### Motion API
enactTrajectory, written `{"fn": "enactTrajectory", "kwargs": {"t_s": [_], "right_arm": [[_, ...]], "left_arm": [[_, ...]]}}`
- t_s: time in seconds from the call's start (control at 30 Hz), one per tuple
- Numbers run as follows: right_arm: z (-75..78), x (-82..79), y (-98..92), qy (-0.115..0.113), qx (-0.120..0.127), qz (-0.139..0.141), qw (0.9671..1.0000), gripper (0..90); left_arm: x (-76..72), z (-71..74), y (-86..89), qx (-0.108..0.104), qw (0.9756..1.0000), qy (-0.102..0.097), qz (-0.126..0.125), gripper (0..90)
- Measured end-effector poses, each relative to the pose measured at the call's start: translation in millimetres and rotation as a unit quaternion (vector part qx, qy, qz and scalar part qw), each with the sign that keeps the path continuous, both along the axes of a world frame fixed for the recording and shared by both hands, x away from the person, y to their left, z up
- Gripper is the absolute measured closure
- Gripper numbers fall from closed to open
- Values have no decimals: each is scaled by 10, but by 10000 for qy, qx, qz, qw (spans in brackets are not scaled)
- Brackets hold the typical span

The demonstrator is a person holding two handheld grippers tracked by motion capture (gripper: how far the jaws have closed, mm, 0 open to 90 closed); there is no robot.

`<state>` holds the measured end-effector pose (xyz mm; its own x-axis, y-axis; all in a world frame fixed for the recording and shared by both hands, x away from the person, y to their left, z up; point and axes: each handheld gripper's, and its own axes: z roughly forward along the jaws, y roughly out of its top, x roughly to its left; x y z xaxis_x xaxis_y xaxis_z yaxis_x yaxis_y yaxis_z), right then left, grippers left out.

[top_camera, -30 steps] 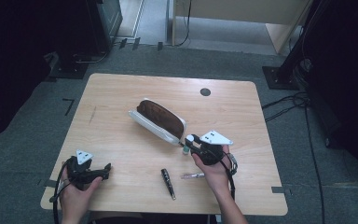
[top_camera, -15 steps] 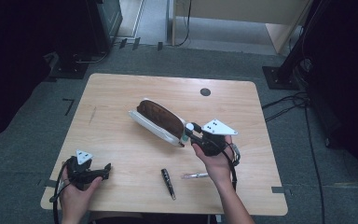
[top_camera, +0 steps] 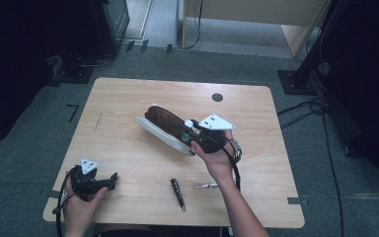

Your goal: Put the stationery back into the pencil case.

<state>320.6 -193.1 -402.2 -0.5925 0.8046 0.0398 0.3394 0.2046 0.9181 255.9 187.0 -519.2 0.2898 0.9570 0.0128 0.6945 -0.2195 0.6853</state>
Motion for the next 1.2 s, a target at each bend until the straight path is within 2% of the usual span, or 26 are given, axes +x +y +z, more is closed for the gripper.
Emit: {"fn": "enactTrajectory", "kwargs": {"t_s": [0.17, 0.47, 0.77, 0.83, 1.0, 1.13, 1.2], "right_arm": [[-109, 129, 69, 209, -176, -4, 9996, 657], [-211, 245, 164, 491, -351, -4, 9982, 656], [-228, 373, 300, 609, -461, 48, 9971, 651], [-235, 413, 331, 617, -454, 62, 9970, 647], [-168, 464, 391, 494, -184, 89, 9986, 623], [-98, 406, 377, 405, -93, 134, 9990, 616], [-55, 310, 334, 317, -67, 176, 9993, 614]], "left_arm": [[0, -1, -1, 0, 10000, -4, 7, 5], [0, -1, -2, -1, 10000, -5, -28, 5], [0, -2, -3, -9, 10000, -7, -23, 5], [0, -2, -3, -9, 10000, -7, -23, 5], [-2, -2, -5, -9, 10000, -6, -34, 5], [-2, -2, -4, -4, 10000, -7, -37, 5], [-2, -1, -3, -4, 10000, -1, -44, 5]]}}
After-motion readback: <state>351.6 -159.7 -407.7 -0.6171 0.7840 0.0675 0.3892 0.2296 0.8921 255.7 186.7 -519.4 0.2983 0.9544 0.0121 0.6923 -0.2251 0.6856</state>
